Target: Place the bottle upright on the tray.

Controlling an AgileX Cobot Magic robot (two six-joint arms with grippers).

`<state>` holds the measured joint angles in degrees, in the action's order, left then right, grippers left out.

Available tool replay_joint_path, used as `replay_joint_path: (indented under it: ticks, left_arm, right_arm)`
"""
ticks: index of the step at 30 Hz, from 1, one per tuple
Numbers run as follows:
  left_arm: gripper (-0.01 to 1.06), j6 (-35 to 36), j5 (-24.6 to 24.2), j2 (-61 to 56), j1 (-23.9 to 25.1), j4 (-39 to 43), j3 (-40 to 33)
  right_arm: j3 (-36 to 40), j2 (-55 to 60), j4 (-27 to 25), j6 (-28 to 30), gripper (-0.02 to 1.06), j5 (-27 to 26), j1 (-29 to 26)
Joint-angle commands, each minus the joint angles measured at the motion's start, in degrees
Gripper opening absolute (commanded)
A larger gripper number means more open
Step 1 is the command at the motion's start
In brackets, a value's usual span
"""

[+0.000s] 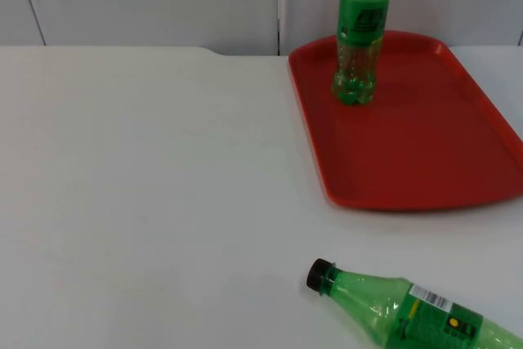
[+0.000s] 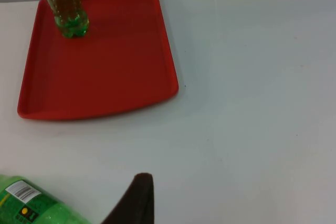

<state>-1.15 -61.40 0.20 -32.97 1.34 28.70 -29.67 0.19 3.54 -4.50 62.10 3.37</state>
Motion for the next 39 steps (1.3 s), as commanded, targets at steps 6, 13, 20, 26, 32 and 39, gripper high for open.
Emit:
replay_joint_path:
  ticks: [6, 13, 20, 26, 32, 39]
  left_arm:
    - [1.05, -0.1, -0.2, -0.2, -0.2, -0.5, -0.2]
    - [1.05, -0.1, -0.2, -0.2, -0.2, -0.5, -0.2]
    - [1.05, -0.1, -0.2, -0.2, -0.2, -0.5, -0.2]
    - [1.05, -0.1, -0.2, -0.2, -0.2, -0.6, -0.2]
    - [1.05, -0.1, -0.2, -0.2, -0.2, -0.6, -0.2]
    - [1.05, -0.1, -0.2, -0.2, -0.2, -0.6, -0.2]
  right_arm:
    - [0.1, -0.2, 0.4, 0.3, 1.05, -0.3, -0.3]
    - [0.1, -0.2, 0.4, 0.3, 1.05, -0.3, -0.3]
    - [0.1, 0.4, -0.7, 0.5, 1.05, -0.4, -0.3]
    - [-0.8, 6.7, -3.5, 2.5, 1.05, -1.2, -0.3]
    - [-4.1, 16.8, -3.9, 3.1, 1.05, -1.4, -0.3]
    - [-8.6, 31.7, -7.8, 10.8, 1.01, -2.0, -0.3]
